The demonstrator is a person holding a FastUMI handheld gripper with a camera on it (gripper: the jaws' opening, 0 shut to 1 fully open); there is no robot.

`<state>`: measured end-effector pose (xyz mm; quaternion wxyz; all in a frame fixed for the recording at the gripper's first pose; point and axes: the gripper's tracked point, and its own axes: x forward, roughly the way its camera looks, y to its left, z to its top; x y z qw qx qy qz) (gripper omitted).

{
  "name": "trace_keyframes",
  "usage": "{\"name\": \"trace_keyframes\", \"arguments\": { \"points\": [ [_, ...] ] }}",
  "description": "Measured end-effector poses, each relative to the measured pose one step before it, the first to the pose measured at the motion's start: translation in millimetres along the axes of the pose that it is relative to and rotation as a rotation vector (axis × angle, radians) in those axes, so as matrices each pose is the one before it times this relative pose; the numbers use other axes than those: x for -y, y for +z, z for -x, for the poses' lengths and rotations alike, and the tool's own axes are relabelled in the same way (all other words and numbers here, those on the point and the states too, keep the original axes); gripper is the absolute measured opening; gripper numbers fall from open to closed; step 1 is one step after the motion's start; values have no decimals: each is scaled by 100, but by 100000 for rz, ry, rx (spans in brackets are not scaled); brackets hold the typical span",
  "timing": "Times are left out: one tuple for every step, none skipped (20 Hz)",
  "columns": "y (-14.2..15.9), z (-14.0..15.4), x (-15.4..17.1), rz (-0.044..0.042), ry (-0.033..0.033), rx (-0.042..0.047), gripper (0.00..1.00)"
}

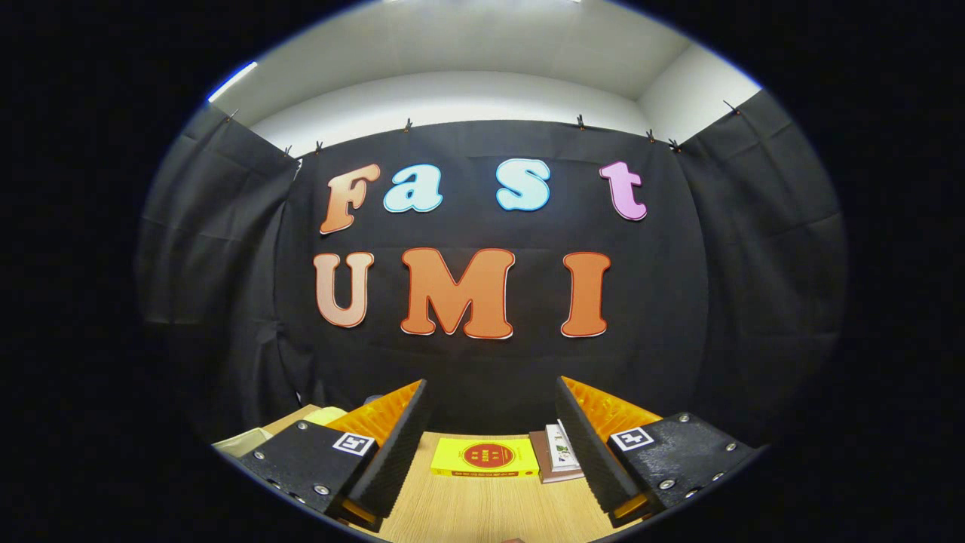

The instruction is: Open the storage box then place both shoes into the box .Put the left shoe in first, then the right shoe, with the right side of both shoes facing outward in a uniform manner.

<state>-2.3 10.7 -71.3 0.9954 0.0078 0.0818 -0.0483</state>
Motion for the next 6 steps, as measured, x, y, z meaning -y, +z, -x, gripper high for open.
{"name": "trace_keyframes", "arguments": {
  "points": [
    [1,23,-90,172,-35,51,98],
    [75,90,-9,-180,252,-148,98],
    [26,-43,-386,-116,569,-102,98],
    [-42,23,-138,195,101,-468,98],
    [-107,36,20,456,131,-433,98],
    [-58,86,176,497,-582,-235,98]
  ]
}}
